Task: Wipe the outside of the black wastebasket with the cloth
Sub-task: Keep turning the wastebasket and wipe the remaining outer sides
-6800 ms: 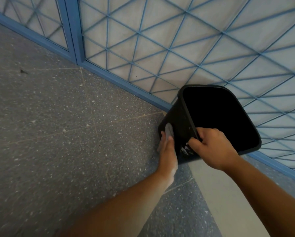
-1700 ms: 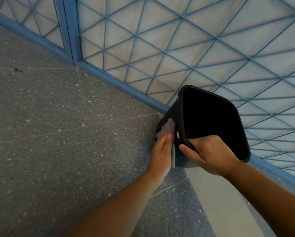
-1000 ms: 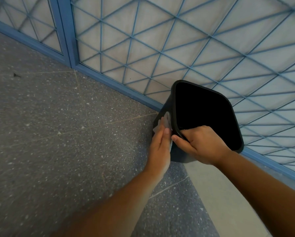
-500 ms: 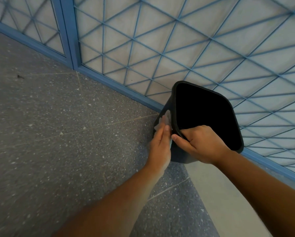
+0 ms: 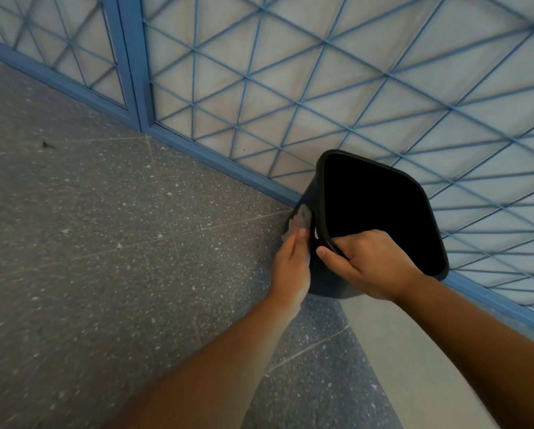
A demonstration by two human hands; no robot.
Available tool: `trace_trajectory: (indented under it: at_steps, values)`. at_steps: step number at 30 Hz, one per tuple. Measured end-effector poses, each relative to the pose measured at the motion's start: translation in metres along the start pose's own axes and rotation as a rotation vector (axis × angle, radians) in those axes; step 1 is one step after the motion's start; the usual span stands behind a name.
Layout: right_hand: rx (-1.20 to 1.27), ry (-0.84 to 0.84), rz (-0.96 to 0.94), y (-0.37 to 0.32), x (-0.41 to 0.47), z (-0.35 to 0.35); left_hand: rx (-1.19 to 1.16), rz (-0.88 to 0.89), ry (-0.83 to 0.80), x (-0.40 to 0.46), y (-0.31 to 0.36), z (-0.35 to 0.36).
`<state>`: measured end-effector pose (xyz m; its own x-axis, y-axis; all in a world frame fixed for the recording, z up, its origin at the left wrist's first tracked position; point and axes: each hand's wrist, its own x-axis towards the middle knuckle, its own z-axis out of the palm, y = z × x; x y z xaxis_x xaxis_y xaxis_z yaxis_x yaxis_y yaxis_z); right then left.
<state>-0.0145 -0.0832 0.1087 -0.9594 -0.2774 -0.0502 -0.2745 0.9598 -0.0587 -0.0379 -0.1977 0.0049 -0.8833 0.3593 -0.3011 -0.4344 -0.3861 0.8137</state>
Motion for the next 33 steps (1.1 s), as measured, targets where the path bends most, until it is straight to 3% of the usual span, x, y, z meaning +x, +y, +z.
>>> trace_trajectory:
  at_steps: [20,33]
  values:
    - [0.007,-0.003,-0.001,-0.001,0.008,-0.004,0.06,0.07,-0.006,0.01,0.012,0.0]
    - [0.011,0.004,0.005,-0.002,0.01,-0.002,0.098,0.007,0.03,0.005,0.0,-0.011]
